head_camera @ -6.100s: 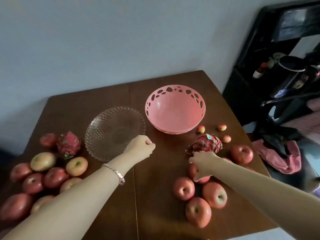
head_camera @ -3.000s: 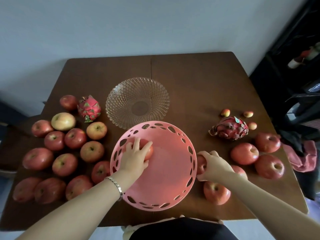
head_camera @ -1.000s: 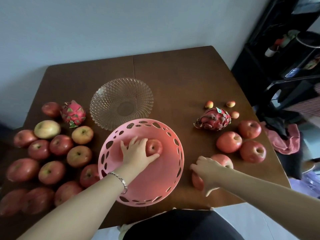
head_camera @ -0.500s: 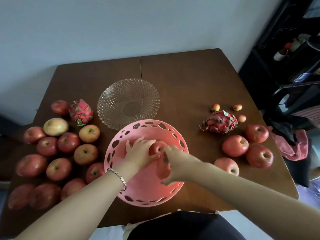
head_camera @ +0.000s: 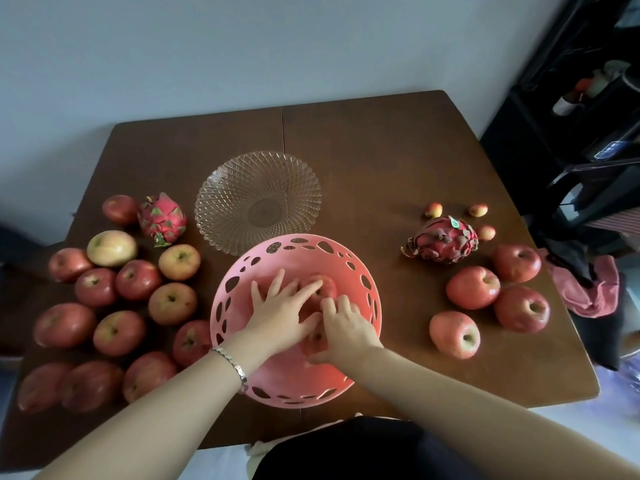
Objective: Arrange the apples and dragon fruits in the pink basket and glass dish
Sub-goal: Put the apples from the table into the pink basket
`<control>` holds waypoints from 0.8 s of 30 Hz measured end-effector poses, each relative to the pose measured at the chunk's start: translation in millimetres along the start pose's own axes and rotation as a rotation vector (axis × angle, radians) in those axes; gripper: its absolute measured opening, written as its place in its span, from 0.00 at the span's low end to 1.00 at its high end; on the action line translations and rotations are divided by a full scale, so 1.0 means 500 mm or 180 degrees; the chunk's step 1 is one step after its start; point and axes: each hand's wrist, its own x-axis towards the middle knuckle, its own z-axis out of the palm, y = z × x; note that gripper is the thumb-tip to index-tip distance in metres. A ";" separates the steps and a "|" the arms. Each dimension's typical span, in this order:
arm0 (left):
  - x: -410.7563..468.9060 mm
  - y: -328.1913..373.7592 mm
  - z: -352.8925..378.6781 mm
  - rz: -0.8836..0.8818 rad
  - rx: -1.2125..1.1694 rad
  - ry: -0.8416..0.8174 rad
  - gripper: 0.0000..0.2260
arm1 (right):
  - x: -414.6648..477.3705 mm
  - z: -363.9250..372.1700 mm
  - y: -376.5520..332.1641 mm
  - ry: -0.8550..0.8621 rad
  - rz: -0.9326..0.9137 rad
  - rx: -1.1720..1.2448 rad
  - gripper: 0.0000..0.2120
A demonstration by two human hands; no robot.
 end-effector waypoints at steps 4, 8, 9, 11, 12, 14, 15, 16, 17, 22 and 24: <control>-0.011 0.017 0.016 -0.0019 0.0468 -0.0011 0.26 | -0.034 -0.108 0.066 0.0644 -0.0116 0.0105 0.23; -0.013 0.021 0.020 0.0020 0.0623 0.0019 0.26 | -0.056 -0.145 0.186 0.0496 0.0277 -0.0677 0.26; -0.013 0.020 0.020 0.0011 0.0605 0.0004 0.26 | -0.059 -0.131 0.214 0.0123 0.0387 -0.1141 0.29; -0.013 0.021 0.021 -0.0010 0.0569 0.0004 0.25 | -0.063 -0.082 0.259 -0.0446 0.0445 -0.1877 0.32; -0.014 0.021 0.022 -0.0010 0.0546 0.0012 0.25 | -0.066 -0.060 0.274 -0.0540 0.0400 -0.2102 0.33; -0.015 0.022 0.021 -0.0033 0.0459 0.0002 0.25 | -0.068 -0.037 0.293 -0.0452 0.0278 -0.2351 0.32; -0.016 0.023 0.018 -0.0052 0.0414 -0.0024 0.25 | -0.069 -0.036 0.297 -0.0350 0.0247 -0.2384 0.32; -0.018 0.026 0.015 -0.0062 0.0371 -0.0020 0.25 | -0.069 -0.039 0.299 -0.0292 0.0259 -0.2305 0.32; -0.020 0.029 0.010 -0.0050 0.0307 0.0049 0.25 | -0.069 -0.046 0.297 -0.0248 0.0317 -0.2054 0.33; -0.048 0.062 -0.033 0.0548 -0.1205 0.0651 0.31 | -0.089 -0.147 0.207 0.0696 0.0675 0.0880 0.30; -0.072 0.092 -0.059 0.0958 -0.2037 0.0369 0.38 | -0.083 -0.175 0.154 0.0789 0.0614 0.1777 0.25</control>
